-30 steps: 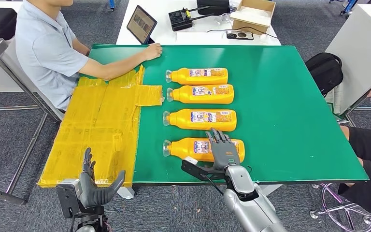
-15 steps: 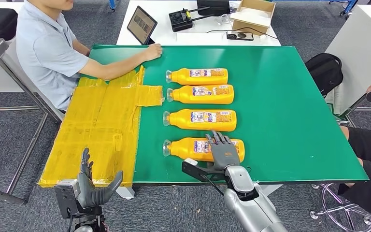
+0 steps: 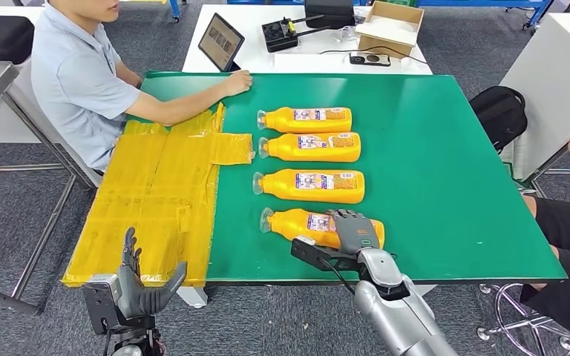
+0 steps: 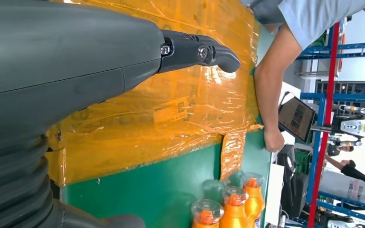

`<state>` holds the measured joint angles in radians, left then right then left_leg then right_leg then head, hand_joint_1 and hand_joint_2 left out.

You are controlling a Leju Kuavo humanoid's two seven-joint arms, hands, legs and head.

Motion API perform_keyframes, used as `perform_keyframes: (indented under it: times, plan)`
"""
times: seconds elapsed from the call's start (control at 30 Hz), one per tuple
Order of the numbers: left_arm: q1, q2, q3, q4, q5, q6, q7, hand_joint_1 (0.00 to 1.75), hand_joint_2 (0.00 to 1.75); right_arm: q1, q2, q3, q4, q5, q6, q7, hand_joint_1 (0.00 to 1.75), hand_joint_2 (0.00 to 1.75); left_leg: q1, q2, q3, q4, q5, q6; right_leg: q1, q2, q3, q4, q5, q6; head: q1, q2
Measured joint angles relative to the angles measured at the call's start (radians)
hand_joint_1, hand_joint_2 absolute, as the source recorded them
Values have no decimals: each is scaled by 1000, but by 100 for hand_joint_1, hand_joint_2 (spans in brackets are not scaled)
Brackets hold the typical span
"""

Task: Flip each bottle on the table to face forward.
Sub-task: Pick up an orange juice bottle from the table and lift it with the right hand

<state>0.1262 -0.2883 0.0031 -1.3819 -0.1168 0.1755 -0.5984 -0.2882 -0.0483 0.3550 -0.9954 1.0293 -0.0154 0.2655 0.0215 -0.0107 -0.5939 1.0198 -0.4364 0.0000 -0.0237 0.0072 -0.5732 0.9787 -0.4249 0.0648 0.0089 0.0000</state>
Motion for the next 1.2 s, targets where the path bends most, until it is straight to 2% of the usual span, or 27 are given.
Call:
perform_keyframes:
  times: [0.23,0.3,0.47,0.6,0.73,0.83,1.0,1.2]
  plan:
    - [-4,0,0,6,3,1,-2,0,175,0,-6,-11,5,-29,10,-19,175,175,0,0,3,0,0,1,0,0,3,-2,0,0,0,0]
    - [-5,0,1,10,13,3,-9,0,175,0,-11,-24,5,-108,25,-77,175,175,0,0,6,0,-1,1,0,0,7,-3,0,0,0,0]
    - [-5,2,-1,13,61,7,-26,0,175,42,-20,-69,-44,-407,12,-301,175,175,1,7,12,0,-6,1,1,5,14,-5,1,-1,1,0]
    - [-10,2,-25,12,88,-12,-4,0,175,136,18,-82,-161,-544,-59,-404,175,175,2,9,9,0,-4,1,2,8,15,-4,3,-2,0,0]
    - [-21,2,-59,12,104,-12,16,0,175,202,49,-91,-243,-590,-101,-442,175,175,2,8,3,0,-3,0,3,7,13,-3,3,-2,0,0]
    - [-30,2,-91,11,109,-6,32,0,175,234,81,-116,-284,-639,-157,-506,175,175,2,7,-2,0,-2,1,3,7,9,-3,4,-2,0,0]
    - [-22,6,-193,-37,31,-9,43,0,175,221,140,-153,-313,-700,-237,-572,175,175,2,7,-7,0,-1,1,2,6,5,-3,4,-1,0,0]
    - [-5,24,-332,-90,44,-34,58,0,175,194,190,-156,-313,-705,-252,-619,175,175,1,7,-11,0,-1,1,1,6,1,-3,4,-1,0,0]
